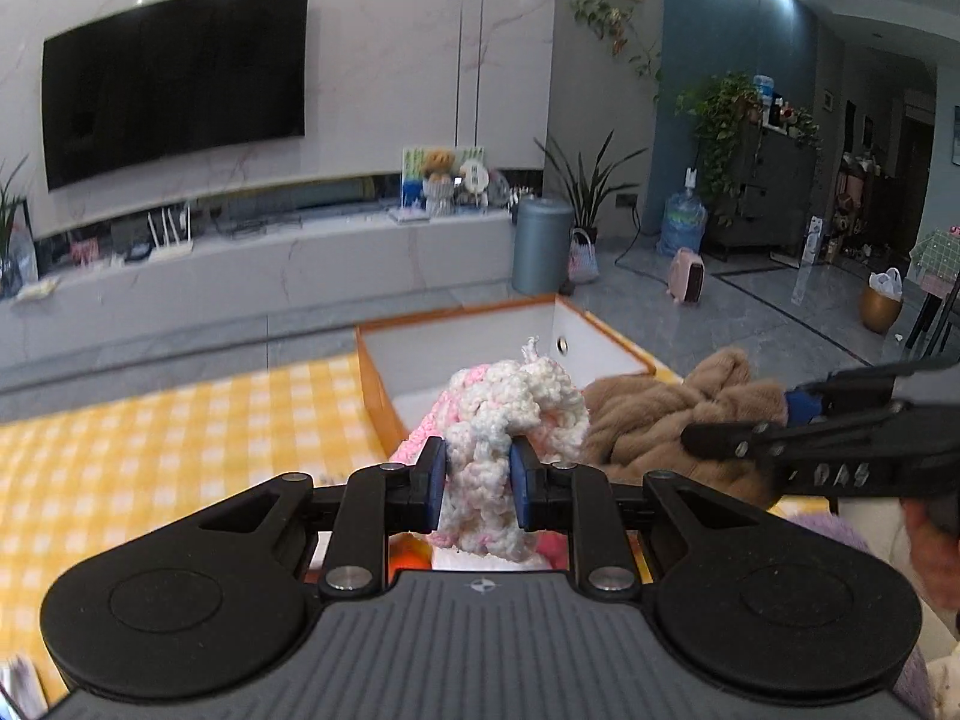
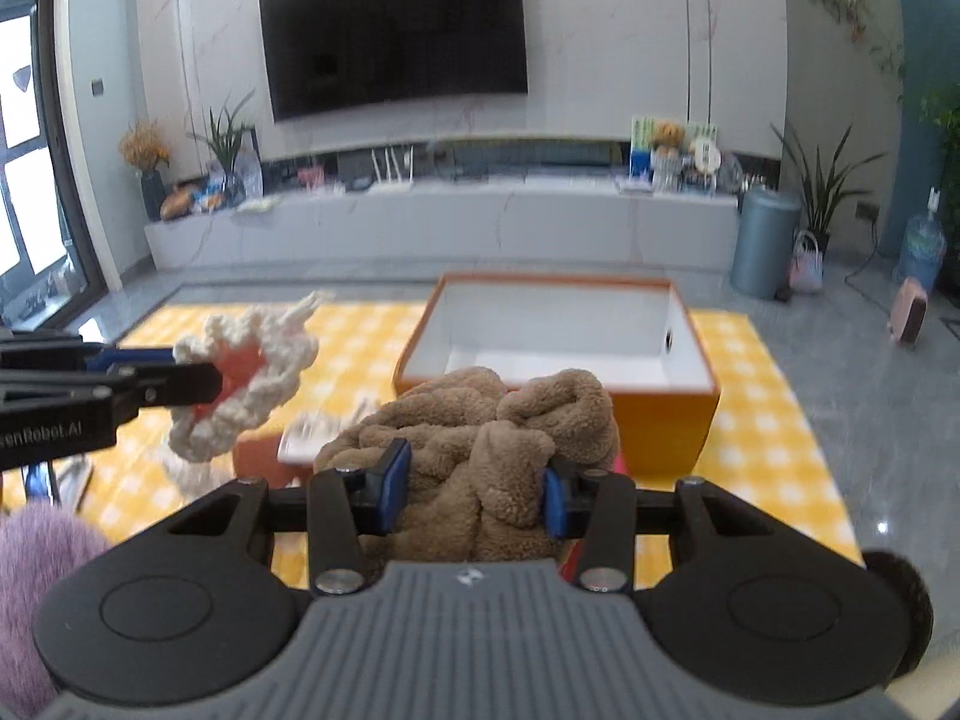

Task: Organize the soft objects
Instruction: 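Carry both items over the orange box and open both grippers to drop them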

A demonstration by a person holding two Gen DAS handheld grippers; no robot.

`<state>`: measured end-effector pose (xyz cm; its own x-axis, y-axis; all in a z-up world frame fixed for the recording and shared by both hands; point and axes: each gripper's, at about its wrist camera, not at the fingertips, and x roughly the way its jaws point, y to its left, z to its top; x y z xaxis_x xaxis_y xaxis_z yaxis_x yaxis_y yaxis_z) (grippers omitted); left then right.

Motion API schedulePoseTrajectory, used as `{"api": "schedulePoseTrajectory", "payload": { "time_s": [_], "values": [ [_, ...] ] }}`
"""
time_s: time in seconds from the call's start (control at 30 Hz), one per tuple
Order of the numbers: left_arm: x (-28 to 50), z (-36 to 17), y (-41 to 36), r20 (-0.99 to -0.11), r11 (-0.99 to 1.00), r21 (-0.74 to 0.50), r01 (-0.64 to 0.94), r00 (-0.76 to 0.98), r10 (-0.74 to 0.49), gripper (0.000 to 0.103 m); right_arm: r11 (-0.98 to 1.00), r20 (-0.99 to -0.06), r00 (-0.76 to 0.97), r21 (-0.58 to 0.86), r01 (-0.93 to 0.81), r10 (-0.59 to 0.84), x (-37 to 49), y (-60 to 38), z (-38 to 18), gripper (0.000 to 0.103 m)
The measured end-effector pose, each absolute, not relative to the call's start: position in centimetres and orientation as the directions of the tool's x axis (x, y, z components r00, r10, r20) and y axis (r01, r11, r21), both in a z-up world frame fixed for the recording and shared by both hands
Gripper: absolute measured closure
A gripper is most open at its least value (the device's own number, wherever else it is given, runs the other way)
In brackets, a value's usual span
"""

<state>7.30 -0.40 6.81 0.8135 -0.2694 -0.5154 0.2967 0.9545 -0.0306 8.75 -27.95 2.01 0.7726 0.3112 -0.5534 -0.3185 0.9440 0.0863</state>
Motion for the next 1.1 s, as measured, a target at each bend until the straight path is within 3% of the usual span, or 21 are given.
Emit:
{"api": "schedulePoseTrajectory", "payload": {
  "time_s": [0.2, 0.37, 0.47, 0.67, 0.83, 1.1],
  "values": [
    [12.0, 7.1, -0.9, -0.52, 0.953, -0.03, 0.302, 0.809, -0.273, 0.078, 0.951, -0.522, 0.8, 0.075, -0.301, 0.295, 14.0, -28.7, 3.8, 0.059],
    [16.0, 6.2, -3.1, -0.522, 0.937, 0.068, 0.342, 0.813, -0.259, 0.078, 0.959, -0.552, 0.794, 0.037, -0.28, 0.253, 19.8, -27.6, 2.7, 0.059],
    [18.1, 4.6, -4.8, -0.534, 0.908, 0.15, 0.39, 0.805, -0.258, 0.078, 0.963, -0.587, 0.779, 0.003, -0.271, 0.221, 23.8, -27.1, 1.2, 0.059],
    [24.0, 0.1, -6.7, -0.64, 0.85, 0.221, 0.479, 0.728, -0.245, 0.078, 0.958, -0.691, 0.697, -0.018, -0.285, 0.194, 30.9, -26.5, -2.9, 0.059],
    [27.0, -2.9, -7.3, -0.721, 0.833, 0.22, 0.508, 0.659, -0.212, 0.078, 0.954, -0.771, 0.613, -0.025, -0.3, 0.173, 34.9, -25.5, -6.6, 0.059],
    [28.3, -4.8, -7.0, -0.753, 0.838, 0.222, 0.498, 0.633, -0.177, 0.077, 0.954, -0.843, 0.518, -0.017, -0.3, 0.147, 37.3, -24.5, -9.5, 0.056]
  ]
}}
